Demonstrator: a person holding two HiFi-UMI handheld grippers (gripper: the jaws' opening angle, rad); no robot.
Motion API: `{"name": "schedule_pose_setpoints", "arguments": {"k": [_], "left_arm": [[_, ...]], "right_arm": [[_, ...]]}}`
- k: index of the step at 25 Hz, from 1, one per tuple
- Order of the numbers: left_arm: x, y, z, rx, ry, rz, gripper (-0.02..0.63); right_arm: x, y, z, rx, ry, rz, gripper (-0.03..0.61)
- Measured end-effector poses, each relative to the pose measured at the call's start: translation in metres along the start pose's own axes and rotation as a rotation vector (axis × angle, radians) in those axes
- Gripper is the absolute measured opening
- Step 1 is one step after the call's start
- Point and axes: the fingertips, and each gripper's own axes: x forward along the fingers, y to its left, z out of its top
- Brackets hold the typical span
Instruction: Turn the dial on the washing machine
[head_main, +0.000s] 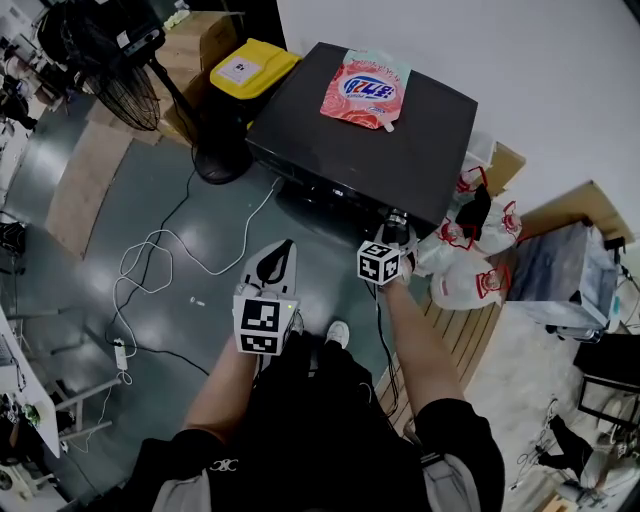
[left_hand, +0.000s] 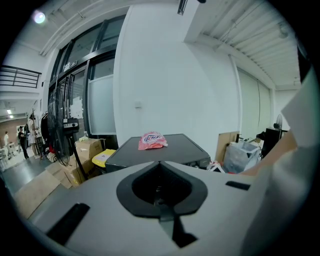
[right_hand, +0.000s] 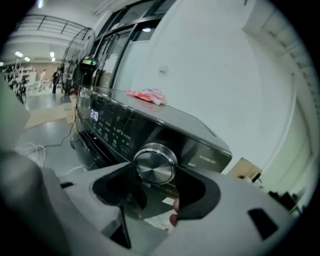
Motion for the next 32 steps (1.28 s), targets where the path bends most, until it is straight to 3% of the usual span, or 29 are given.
{"name": "schedule_pose_setpoints", "arguments": {"k": [2, 9, 16, 24, 32], "left_arm": [[-0.001, -0.002, 0.001, 0.004, -0.002, 0.001, -0.005], [-0.007, 0.003, 0.004, 0.000, -0.005, 0.022, -0.005], [-0.010, 0.004, 0.002, 0.002, 0.000, 0.033, -0.005], [-0.009, -0.001, 0.003, 0.015, -0.002, 0.029, -0.005], [-0.007, -0.005, 0.005, 0.016, -0.009, 0.022, -0.005]], "right_arm": [[0.000, -0.002, 0.001, 0.067, 0.008, 0.028, 0.252], [-0.002, -0.002, 0.002, 0.111, 0.014, 0.049, 0.250], [0.002, -0.005, -0.003, 0.441, 0.033, 0.170, 0.250], [0.001, -0.005, -0.004, 0.520, 0.036, 0.226, 0.250], [0.005, -0.005, -0.009, 0.803, 0.031, 0.397, 0.250]]}}
